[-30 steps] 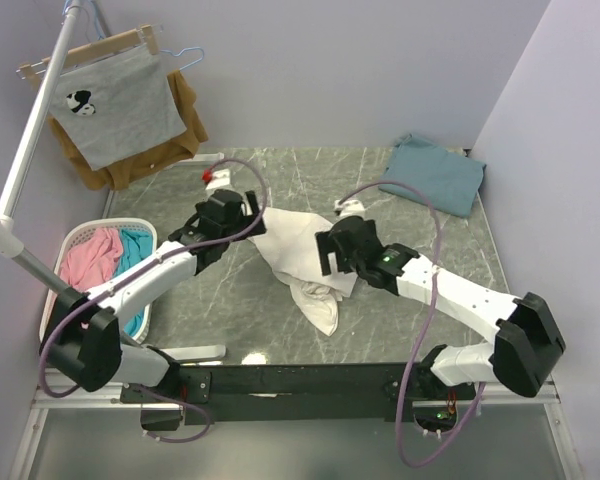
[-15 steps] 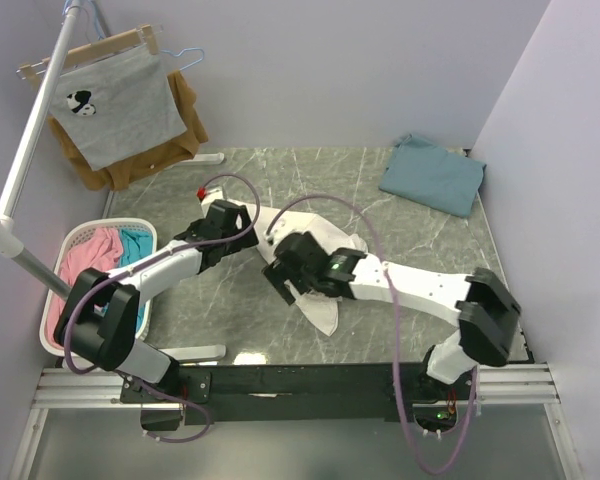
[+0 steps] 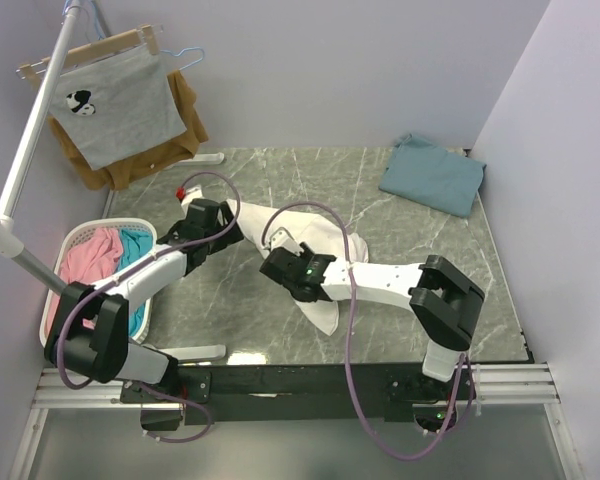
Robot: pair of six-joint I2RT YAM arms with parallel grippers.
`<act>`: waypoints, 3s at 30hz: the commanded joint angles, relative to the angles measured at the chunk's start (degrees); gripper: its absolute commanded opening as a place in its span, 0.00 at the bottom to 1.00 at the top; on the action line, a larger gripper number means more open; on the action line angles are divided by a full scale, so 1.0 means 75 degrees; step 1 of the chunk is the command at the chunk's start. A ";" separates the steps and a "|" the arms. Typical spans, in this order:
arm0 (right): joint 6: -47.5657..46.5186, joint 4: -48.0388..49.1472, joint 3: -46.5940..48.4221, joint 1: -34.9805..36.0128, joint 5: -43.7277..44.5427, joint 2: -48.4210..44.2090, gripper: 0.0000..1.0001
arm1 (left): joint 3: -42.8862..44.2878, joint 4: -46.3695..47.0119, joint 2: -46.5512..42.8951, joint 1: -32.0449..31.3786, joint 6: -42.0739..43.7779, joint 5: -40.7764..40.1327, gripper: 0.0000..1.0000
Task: Fold and stack the t-shirts
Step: Flatten out the tshirt
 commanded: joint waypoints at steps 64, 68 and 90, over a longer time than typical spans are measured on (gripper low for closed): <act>-0.0178 0.1633 0.4961 -0.3760 -0.1683 0.1088 0.00 | -0.0986 0.1186 -0.1429 -0.1741 0.0361 0.0200 0.99; -0.0073 0.1574 0.4739 -0.4100 -0.1811 0.1054 0.00 | -0.0915 0.1162 -0.0889 -0.1741 0.0068 -0.0797 0.99; 0.0115 0.2136 0.2630 -0.4206 -0.2492 -0.0423 0.00 | 0.1170 0.2263 0.3106 -0.0698 -0.1058 -0.1269 1.00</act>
